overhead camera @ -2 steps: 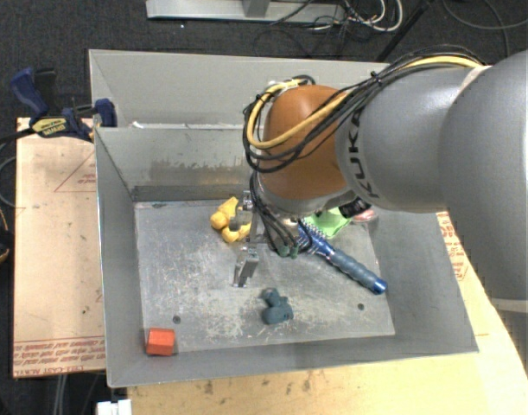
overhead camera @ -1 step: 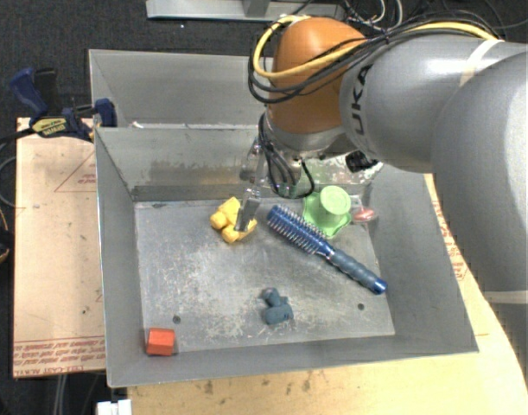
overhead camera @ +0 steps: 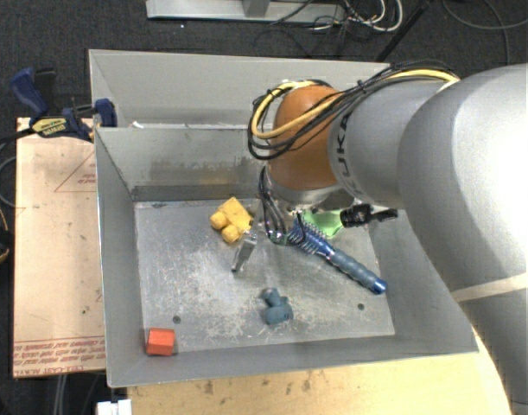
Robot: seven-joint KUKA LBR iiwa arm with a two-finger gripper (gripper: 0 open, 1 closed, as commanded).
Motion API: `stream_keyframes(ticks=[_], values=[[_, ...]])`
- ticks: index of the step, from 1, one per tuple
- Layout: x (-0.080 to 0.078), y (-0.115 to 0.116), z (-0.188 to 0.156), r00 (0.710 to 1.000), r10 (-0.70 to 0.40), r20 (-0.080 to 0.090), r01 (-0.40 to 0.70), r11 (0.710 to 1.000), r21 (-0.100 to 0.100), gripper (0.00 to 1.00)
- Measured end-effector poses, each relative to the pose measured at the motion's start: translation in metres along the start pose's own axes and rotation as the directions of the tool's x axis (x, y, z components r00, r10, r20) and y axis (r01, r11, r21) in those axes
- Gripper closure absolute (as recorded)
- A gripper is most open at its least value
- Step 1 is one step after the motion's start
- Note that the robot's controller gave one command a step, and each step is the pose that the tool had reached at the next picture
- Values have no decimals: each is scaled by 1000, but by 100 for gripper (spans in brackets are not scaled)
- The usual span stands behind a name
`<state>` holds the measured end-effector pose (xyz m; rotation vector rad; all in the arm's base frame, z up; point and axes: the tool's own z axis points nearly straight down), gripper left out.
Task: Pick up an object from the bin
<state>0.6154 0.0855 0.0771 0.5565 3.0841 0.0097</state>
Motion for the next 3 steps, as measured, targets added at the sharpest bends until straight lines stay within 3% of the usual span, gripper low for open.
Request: stream_keyframes(ticks=[1,2,3], values=[[-13,41,-6,996,92,-2,-92,996,3,0],[-14,39,-5,996,94,-2,-94,996,5,100],[-20,32,-165,999,53,4,-53,999,1,100]])
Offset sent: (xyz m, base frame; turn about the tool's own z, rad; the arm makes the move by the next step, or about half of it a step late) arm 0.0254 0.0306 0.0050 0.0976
